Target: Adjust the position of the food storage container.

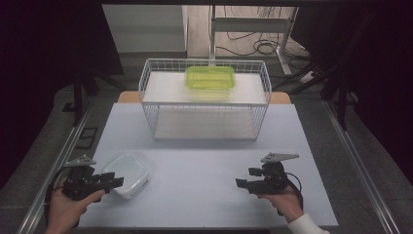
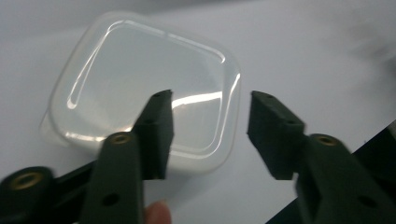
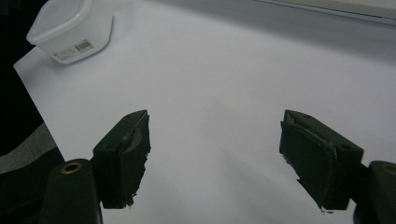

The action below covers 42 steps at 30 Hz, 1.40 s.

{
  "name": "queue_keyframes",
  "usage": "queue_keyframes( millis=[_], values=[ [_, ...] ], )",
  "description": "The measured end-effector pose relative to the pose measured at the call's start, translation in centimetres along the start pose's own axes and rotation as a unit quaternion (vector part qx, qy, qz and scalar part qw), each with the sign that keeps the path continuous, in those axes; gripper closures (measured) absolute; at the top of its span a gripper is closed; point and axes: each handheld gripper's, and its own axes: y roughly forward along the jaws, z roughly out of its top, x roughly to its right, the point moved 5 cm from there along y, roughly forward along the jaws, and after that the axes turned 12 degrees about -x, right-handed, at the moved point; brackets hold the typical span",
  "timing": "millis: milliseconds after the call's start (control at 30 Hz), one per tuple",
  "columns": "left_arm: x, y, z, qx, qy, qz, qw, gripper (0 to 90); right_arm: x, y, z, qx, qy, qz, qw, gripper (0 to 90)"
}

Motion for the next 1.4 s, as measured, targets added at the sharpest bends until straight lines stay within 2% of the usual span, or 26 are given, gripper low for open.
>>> queue_keyframes(
  millis=[133,400,533,667,967,1267,1400],
  values=[
    [-0.7,0.0,-1.5,-0.022,-0.006,0.007,0.9997,72.8,0.0,0.1,0.0,-0.006,-0.002,-0.003,1.0000,24.6],
    [-1.4,1.5,-3.5,-0.070,-0.010,0.024,0.9972,90.0,0.1,0.4,-0.1,-0.012,-0.002,-0.008,0.9999,24.6],
    [-1.2,2.4,-3.7,-0.093,0.000,0.030,0.9952,90.0,0.2,0.6,-0.2,-0.015,0.001,-0.011,0.9998,24.6],
    [-1.1,3.3,-3.7,-0.102,0.001,0.027,0.9944,90.0,0.3,0.6,-0.2,-0.015,0.001,-0.013,0.9998,24.6],
    [-0.5,4.1,-3.1,-0.099,-0.007,0.020,0.9949,90.0,0.3,0.7,-0.3,-0.018,-0.001,-0.012,0.9998,24.6],
    [1.4,6.1,-1.4,-0.102,0.002,0.013,0.9947,90.0,0.1,0.7,-0.2,-0.018,-0.001,-0.010,0.9998,24.6],
    [2.1,7.2,-0.7,-0.109,0.007,0.001,0.9941,90.0,0.1,0.7,-0.2,-0.018,-0.002,-0.010,0.9998,24.6]
  ],
)
